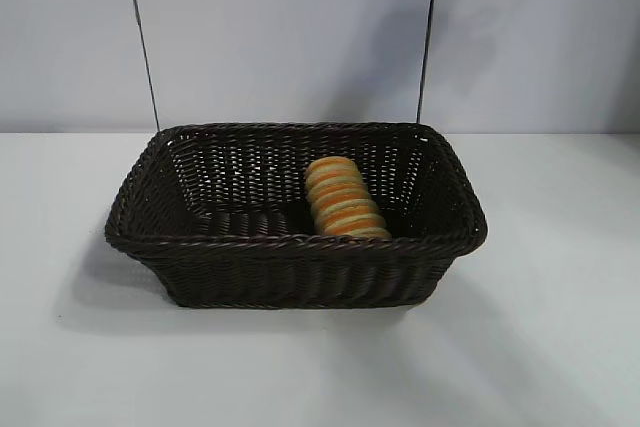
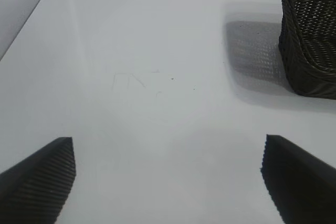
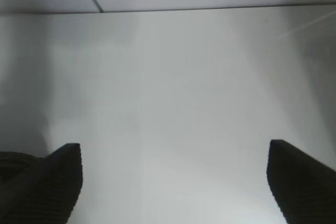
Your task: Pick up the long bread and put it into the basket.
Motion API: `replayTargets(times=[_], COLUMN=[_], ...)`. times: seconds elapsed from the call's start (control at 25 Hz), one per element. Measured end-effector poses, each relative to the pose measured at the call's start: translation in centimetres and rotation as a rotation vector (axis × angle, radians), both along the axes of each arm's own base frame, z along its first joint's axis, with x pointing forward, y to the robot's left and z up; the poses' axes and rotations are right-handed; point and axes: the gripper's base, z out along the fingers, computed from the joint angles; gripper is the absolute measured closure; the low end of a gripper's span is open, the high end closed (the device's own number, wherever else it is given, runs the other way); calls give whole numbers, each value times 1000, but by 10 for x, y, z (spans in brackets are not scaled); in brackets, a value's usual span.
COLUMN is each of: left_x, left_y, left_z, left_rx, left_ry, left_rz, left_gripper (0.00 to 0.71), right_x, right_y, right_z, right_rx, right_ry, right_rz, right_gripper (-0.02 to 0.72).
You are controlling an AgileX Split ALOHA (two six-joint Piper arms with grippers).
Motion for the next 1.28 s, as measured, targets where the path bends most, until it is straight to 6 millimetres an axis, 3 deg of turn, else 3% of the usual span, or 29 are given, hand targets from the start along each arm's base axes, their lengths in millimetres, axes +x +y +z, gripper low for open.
replayTargets(times=[0.24, 0.36, 0.48, 0.64, 0.84, 1.16, 1.28], left_x=[0, 0, 0, 0, 0, 0, 0], left_y=[0, 0, 0, 0, 0, 0, 0], left_z=[0, 0, 0, 0, 0, 0, 0], left_rx=[0, 0, 0, 0, 0, 0, 0], left_ry=[0, 0, 0, 0, 0, 0, 0], left_rz=[0, 0, 0, 0, 0, 0, 0], left_gripper=[15, 15, 15, 15, 15, 15, 15], right_x=[-92, -145, -205, -273, -338, -407, -419], right_y=[6, 13, 20, 27, 34, 42, 44], right_z=[62, 74, 72, 57, 28, -35, -68], right_rx=[-19, -5, 4, -18, -6, -7, -8], right_ry=[-179, -237, -284, -338, -416, -509, -512], right_rz=[-15, -33, -45, -62, -85, -93, -94], right_gripper=[32, 32, 32, 32, 32, 32, 32])
